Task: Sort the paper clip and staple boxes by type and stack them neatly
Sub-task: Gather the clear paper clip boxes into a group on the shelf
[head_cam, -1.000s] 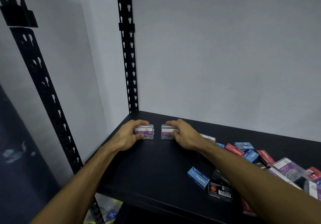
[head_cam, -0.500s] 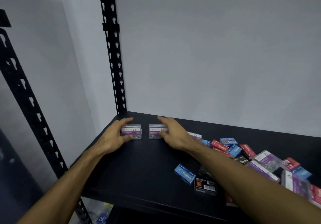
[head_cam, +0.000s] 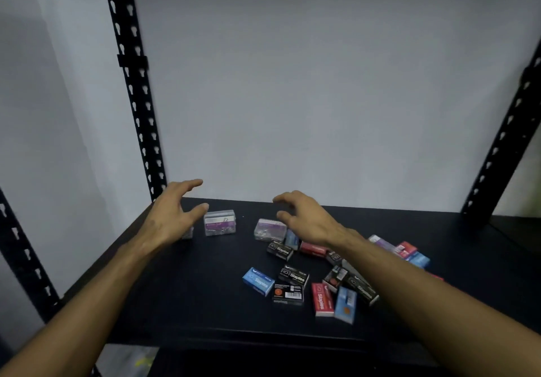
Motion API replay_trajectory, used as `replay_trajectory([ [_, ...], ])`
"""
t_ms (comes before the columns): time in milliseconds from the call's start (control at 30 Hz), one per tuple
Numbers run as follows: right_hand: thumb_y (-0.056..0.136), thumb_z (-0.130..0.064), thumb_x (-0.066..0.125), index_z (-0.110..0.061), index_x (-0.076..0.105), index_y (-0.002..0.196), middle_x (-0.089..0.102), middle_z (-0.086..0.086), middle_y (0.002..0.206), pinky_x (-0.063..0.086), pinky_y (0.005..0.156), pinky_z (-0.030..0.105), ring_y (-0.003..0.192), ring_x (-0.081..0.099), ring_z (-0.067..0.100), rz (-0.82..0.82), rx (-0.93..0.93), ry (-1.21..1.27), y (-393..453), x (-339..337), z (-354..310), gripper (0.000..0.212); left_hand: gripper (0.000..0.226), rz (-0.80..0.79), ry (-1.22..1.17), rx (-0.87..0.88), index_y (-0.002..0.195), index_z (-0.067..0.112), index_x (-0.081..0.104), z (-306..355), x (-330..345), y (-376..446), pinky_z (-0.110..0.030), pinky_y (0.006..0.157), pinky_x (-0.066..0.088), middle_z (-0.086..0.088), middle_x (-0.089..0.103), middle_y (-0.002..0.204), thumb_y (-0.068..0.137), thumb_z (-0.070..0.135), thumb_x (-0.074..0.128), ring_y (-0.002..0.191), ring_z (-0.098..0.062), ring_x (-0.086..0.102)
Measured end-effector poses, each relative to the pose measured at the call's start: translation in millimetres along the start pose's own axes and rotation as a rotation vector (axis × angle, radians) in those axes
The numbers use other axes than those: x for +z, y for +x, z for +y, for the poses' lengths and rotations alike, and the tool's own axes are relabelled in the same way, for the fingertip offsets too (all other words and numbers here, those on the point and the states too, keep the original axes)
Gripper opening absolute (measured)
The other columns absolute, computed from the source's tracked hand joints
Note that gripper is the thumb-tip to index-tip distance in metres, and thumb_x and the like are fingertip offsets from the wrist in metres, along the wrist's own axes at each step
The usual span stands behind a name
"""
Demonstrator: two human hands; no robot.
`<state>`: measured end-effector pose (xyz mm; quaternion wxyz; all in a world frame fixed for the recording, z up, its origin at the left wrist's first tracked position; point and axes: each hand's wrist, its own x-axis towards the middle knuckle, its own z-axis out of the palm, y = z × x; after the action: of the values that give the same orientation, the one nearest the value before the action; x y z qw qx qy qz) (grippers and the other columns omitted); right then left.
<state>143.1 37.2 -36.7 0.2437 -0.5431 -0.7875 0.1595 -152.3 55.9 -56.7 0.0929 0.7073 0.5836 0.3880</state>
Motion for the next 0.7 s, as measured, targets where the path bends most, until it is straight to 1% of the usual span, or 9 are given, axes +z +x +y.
replay_trajectory([
  [100, 0.100, -0.026, 0.054, -0.019, 0.055, 0.136, 0.055, 0.002, 0.136, 0.044, 0.103, 0.030, 0.119, 0.056, 0.015, 0.037, 0.034, 0.020, -21, -24, 12, 0.037, 0.053, -0.018, -0.050, 0.042, 0.137, 0.033, 0.051, 30, 11, -1, -0.031, 0.106, 0.039, 0.005, 0.052, 0.132, 0.088, 0.033, 0.070, 0.123, -0.010, 0.049],
  [233, 0.100, -0.025, 0.054, -0.018, 0.058, 0.132, 0.057, 0.002, 0.131, 0.047, 0.093, 0.026, 0.112, 0.057, 0.014, 0.096, 0.091, 0.031, -54, -54, 30, 0.033, 0.052, -0.076, -0.109, 0.083, 0.136, 0.033, 0.052, 65, 32, -5, -0.037, 0.107, 0.042, 0.003, 0.054, 0.132, 0.088, 0.031, 0.070, 0.122, -0.011, 0.051],
  [333, 0.099, -0.026, 0.054, -0.018, 0.061, 0.128, 0.059, 0.002, 0.127, 0.047, 0.092, 0.027, 0.108, 0.058, 0.013, 0.128, 0.134, 0.004, -75, -70, 41, 0.030, 0.050, -0.126, -0.140, 0.104, 0.135, 0.030, 0.054, 86, 46, -9, -0.037, 0.107, 0.043, 0.002, 0.055, 0.132, 0.088, 0.028, 0.071, 0.122, -0.012, 0.053],
  [433, 0.099, -0.026, 0.056, -0.018, 0.062, 0.125, 0.061, 0.001, 0.126, 0.048, 0.092, 0.028, 0.108, 0.059, 0.013, 0.125, 0.185, -0.011, -95, -78, 51, 0.028, 0.048, -0.197, -0.125, 0.131, 0.136, 0.025, 0.055, 103, 62, -13, -0.035, 0.106, 0.044, 0.000, 0.055, 0.134, 0.090, 0.024, 0.069, 0.124, -0.014, 0.053],
  [500, 0.099, -0.027, 0.056, -0.018, 0.062, 0.123, 0.063, 0.000, 0.125, 0.050, 0.093, 0.031, 0.107, 0.060, 0.013, 0.095, 0.227, -0.036, -106, -79, 56, 0.027, 0.047, -0.252, -0.090, 0.135, 0.136, 0.023, 0.056, 109, 72, -13, -0.036, 0.108, 0.042, -0.001, 0.056, 0.136, 0.091, 0.025, 0.067, 0.126, -0.015, 0.052],
  [567, 0.098, -0.031, 0.057, -0.019, 0.063, 0.121, 0.065, -0.002, 0.123, 0.052, 0.093, 0.033, 0.105, 0.061, 0.012, 0.032, 0.274, -0.095, -112, -76, 61, 0.027, 0.048, -0.319, -0.046, 0.124, 0.138, 0.023, 0.054, 114, 81, -12, -0.037, 0.110, 0.040, -0.002, 0.053, 0.141, 0.092, 0.026, 0.066, 0.130, -0.017, 0.048],
  [633, 0.096, -0.040, 0.058, -0.023, 0.064, 0.118, 0.067, -0.003, 0.120, 0.054, 0.091, 0.038, 0.101, 0.063, 0.013, -0.050, 0.314, -0.207, -117, -71, 66, 0.028, 0.050, -0.380, -0.010, 0.113, 0.141, 0.022, 0.051, 117, 89, -12, -0.035, 0.111, 0.037, -0.002, 0.049, 0.146, 0.093, 0.027, 0.065, 0.134, -0.018, 0.045],
  [700, 0.093, -0.051, 0.056, -0.025, 0.063, 0.118, 0.069, -0.003, 0.116, 0.054, 0.087, 0.039, 0.097, 0.063, 0.013, -0.113, 0.327, -0.329, -120, -67, 68, 0.037, 0.052, -0.423, 0.022, 0.105, 0.143, 0.022, 0.048, 119, 95, -12, -0.034, 0.111, 0.034, -0.002, 0.045, 0.149, 0.094, 0.028, 0.064, 0.137, -0.019, 0.042],
])
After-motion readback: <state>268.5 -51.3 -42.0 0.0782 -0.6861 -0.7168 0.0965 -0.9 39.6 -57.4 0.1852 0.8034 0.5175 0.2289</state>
